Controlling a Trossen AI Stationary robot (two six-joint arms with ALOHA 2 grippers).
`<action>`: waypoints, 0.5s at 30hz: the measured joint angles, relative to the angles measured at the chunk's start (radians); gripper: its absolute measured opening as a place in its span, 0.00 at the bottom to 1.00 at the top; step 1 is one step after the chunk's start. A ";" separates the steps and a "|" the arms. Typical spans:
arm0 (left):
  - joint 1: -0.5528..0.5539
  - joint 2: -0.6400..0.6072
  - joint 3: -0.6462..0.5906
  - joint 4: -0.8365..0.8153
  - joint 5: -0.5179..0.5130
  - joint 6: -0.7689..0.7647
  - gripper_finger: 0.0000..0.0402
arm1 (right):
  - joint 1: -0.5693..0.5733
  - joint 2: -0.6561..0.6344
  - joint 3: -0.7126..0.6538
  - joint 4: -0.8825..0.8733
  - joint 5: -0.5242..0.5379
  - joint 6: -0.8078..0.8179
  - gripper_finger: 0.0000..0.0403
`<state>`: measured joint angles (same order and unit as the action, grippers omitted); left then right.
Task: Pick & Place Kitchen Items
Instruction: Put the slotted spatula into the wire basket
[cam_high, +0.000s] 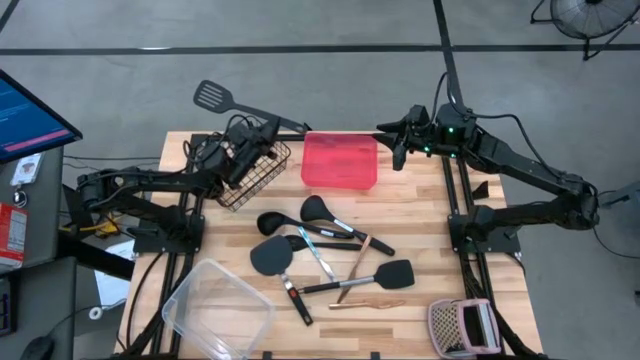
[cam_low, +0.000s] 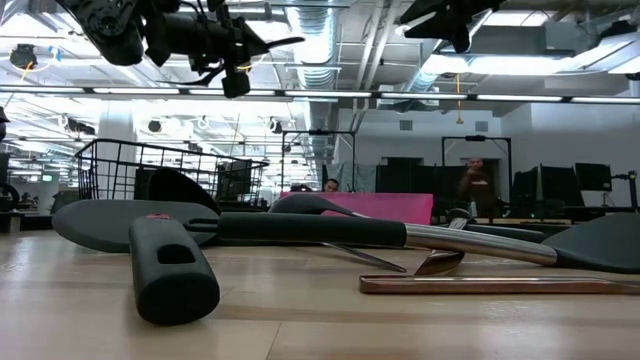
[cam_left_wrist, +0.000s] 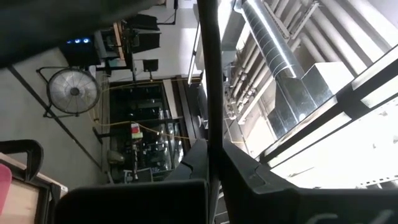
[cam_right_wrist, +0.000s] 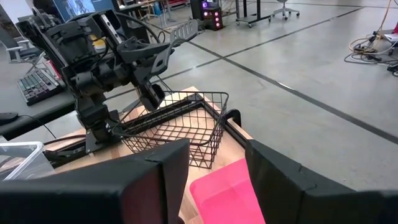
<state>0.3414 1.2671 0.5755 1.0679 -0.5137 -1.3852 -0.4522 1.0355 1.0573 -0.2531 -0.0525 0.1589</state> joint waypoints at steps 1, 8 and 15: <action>-0.002 0.000 0.000 0.000 0.000 0.000 0.00 | 0.000 0.000 0.000 0.000 0.000 0.000 0.39; -0.002 0.000 0.000 -0.001 -0.002 -0.003 0.00 | 0.000 0.000 0.000 0.000 0.000 0.000 0.39; -0.016 0.000 0.000 -0.001 -0.003 -0.003 0.00 | 0.019 0.000 0.000 0.000 0.000 0.001 0.39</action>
<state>0.3256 1.2671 0.5755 1.0668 -0.5163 -1.3884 -0.4337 1.0355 1.0573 -0.2532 -0.0526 0.1596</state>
